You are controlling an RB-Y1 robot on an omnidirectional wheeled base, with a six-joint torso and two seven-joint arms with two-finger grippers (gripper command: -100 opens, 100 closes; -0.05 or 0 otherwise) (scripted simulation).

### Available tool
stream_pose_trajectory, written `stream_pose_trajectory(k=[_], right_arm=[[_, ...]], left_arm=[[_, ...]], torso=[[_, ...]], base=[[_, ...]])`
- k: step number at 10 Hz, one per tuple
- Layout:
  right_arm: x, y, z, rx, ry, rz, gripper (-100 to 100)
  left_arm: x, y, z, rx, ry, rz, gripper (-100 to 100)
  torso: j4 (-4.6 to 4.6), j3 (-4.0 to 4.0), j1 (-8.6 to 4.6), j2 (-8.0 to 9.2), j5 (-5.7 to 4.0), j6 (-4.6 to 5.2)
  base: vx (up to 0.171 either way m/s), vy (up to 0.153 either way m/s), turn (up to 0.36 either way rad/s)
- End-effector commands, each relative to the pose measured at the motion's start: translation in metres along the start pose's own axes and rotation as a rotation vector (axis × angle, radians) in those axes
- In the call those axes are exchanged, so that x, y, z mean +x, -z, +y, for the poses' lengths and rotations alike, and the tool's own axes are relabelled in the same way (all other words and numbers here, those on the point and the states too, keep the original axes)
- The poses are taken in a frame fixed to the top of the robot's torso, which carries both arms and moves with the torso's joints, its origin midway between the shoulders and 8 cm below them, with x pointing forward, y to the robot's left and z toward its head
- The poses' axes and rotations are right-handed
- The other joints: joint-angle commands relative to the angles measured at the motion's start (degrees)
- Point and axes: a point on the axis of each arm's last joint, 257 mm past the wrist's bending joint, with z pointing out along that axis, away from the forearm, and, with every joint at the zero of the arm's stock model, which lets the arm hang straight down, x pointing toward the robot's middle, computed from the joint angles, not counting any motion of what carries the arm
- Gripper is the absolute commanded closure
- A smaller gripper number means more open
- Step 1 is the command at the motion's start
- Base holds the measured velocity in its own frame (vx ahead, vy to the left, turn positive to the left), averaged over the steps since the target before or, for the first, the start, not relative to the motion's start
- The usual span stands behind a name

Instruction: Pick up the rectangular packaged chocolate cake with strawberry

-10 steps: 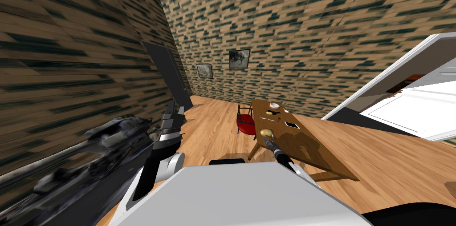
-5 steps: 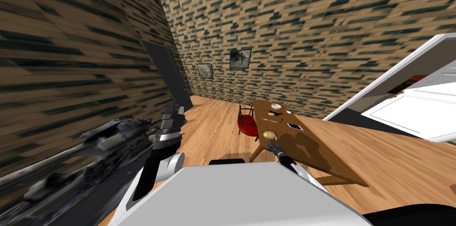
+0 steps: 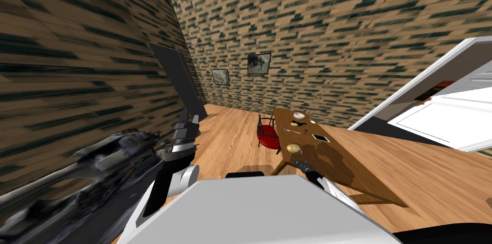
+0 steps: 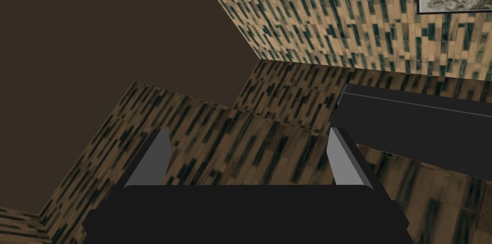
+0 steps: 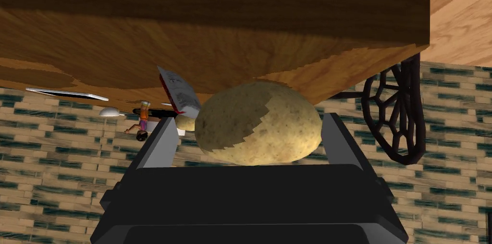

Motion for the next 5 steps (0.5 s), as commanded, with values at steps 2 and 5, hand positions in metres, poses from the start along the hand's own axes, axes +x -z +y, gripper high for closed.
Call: stream_pose_trajectory(k=[2,5], right_arm=[[0.014,-0.003,-0.036,0.07,0.133,0.06,-100],[0.021,-0.005,-0.068,0.129,0.253,0.109,-100]], left_arm=[[0.0,0.0,0.0,0.0,0.0,0.0,0],[0.0,0.0,0.0,0.0,0.0,0.0,0]], torso=[[0.0,-0.01,-0.02,-0.02,0.0,-0.01],[0.0,0.0,-0.1,0.01,-0.02,-0.01]], base=[[0.099,0.033,-0.038],[0.091,0.016,-0.045]])
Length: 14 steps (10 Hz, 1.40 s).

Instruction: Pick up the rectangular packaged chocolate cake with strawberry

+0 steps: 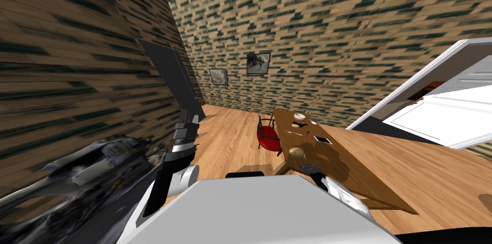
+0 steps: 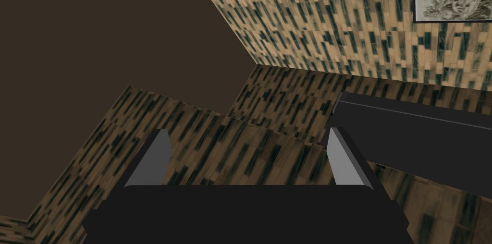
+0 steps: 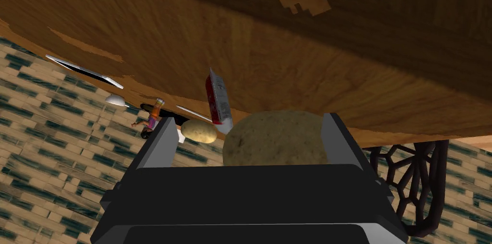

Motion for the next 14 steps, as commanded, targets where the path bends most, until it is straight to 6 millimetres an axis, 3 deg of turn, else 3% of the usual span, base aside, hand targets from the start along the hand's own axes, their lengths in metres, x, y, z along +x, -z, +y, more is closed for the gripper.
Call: stream_pose_trajectory(k=[1,3,4,5,6,9,10,11,14], right_arm=[[0.007,-0.002,-0.015,0.028,0.057,0.023,-100],[0.009,-0.005,-0.035,0.067,0.14,0.047,-100],[0.01,-0.005,-0.029,0.054,0.115,0.041,-100],[0.01,-0.005,-0.031,0.057,0.12,0.042,0],[0.007,-0.009,-0.015,0.056,0.12,0.041,-100],[0.001,-0.014,0.009,0.055,0.122,0.039,-100],[0.002,-0.012,0.002,0.055,0.121,0.038,-100],[0.002,-0.012,0.003,0.056,0.122,0.039,100],[0.001,-0.012,0.003,0.056,0.122,0.039,100]], left_arm=[[0.0,0.0,0.0,0.0,0.0,0.0,0],[0.0,0.0,0.0,0.0,0.0,0.0,0],[0.0,0.0,0.0,0.0,0.0,0.0,0],[0.0,0.0,0.0,0.0,0.0,0.0,0],[0.0,0.0,0.0,0.0,0.0,0.0,0],[0.0,0.0,0.0,0.0,0.0,0.0,0],[0.0,0.0,0.0,0.0,0.0,0.0,0],[0.0,0.0,0.0,0.0,0.0,0.0,0],[0.0,0.0,0.0,0.0,0.0,0.0,0]], torso=[[0.0,0.0,0.0,0.0,0.0,0.0],[-0.01,-0.04,-0.01,-0.07,0.0,-0.01],[-0.02,-0.07,-0.02,-0.13,0.0,-0.02],[0.0,0.02,-0.03,0.06,-0.01,-0.01],[0.04,0.12,-0.03,0.22,-0.01,0.0],[0.08,0.22,-0.47,0.39,-0.11,0.0],[0.08,0.21,-0.47,0.36,-0.11,0.0],[0.08,0.2,-0.27,0.35,-0.07,0.0],[0.07,0.19,-0.08,0.34,-0.04,0.0]], base=[[0.086,0.001,-0.039],[0.117,0.009,-0.031],[0.054,0.001,0.0],[0.01,0.0,0.002],[0.001,-0.064,-0.018],[-0.013,-0.115,-0.003],[-0.001,-0.049,0.008],[0.0,-0.01,0.001],[0.0,0.0,0.0]])
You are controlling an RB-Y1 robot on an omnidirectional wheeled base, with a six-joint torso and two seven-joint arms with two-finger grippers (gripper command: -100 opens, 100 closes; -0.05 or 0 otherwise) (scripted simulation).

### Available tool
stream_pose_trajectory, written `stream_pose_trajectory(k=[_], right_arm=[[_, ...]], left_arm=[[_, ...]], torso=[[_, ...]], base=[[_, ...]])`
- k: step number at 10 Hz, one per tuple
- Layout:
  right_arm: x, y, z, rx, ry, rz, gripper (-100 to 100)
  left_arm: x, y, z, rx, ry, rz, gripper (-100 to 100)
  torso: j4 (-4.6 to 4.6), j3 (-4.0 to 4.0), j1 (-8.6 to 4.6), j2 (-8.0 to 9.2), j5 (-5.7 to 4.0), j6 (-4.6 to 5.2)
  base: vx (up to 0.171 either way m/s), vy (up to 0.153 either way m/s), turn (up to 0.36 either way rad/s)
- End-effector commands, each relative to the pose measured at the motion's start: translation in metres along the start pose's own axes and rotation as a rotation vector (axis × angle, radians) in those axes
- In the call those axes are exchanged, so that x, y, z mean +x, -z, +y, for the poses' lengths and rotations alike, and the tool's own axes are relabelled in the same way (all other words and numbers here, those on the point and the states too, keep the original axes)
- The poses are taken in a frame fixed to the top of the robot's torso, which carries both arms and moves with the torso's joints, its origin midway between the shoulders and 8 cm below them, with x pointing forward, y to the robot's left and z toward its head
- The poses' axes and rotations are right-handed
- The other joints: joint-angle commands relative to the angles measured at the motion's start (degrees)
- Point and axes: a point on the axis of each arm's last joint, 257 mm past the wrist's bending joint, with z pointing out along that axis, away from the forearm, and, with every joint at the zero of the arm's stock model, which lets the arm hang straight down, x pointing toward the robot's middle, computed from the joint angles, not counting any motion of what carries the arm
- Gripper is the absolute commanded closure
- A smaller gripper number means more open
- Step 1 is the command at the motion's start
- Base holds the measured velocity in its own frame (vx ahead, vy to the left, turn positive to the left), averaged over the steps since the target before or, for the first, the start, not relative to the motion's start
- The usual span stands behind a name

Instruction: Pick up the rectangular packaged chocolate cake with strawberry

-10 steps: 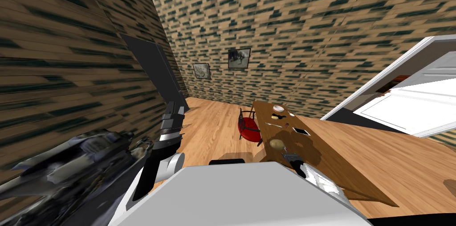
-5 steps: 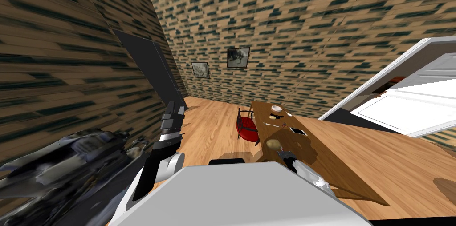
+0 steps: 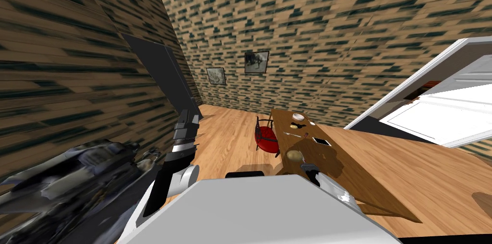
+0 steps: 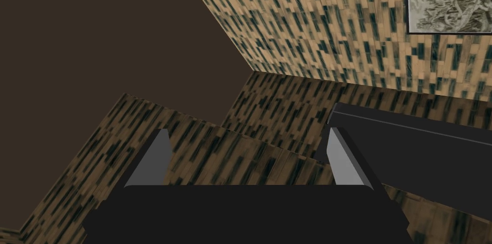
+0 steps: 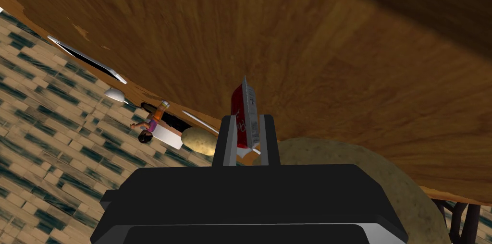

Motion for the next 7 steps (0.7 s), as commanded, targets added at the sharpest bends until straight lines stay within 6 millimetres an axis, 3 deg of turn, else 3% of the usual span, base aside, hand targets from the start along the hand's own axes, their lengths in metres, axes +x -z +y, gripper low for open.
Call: stream_pose_trajectory(k=[1,2,3,5,6,7], right_arm=[[0.0,0.0,0.0,0.0,0.0,0.0,100],[0.0,0.0,0.0,0.0,0.0,0.0,0],[0.006,0.001,-0.013,0.0,-0.001,0.002,100],[0.013,0.005,-0.032,0.0,-0.002,0.003,100],[0.009,0.005,-0.028,0.001,0.0,0.003,100],[0.01,0.006,-0.029,0.0,-0.001,0.004,0]], left_arm=[[0.0,0.0,0.0,0.0,0.0,0.0,0],[0.0,0.0,0.0,0.0,0.0,0.0,0],[0.0,0.0,0.0,0.0,0.0,0.0,0],[0.0,0.0,0.0,0.0,0.0,0.0,0],[0.0,0.0,0.0,0.0,0.0,0.0,0],[0.0,0.0,0.0,0.0,0.0,0.0,0]], torso=[[0.0,0.0,0.0,0.0,0.0,0.0],[0.0,0.0,0.0,0.0,0.0,0.0],[0.0,0.0,0.01,0.0,0.0,0.0],[-0.01,0.0,0.55,0.02,0.11,0.01],[0.01,0.04,0.59,0.06,0.15,0.01],[0.02,0.04,0.37,0.06,0.09,-0.02]], base=[[0.0,0.0,0.0],[0.0,0.0,0.0],[0.007,0.101,0.017],[0.001,0.144,-0.001],[-0.003,0.054,-0.013],[-0.001,0.012,-0.001]])
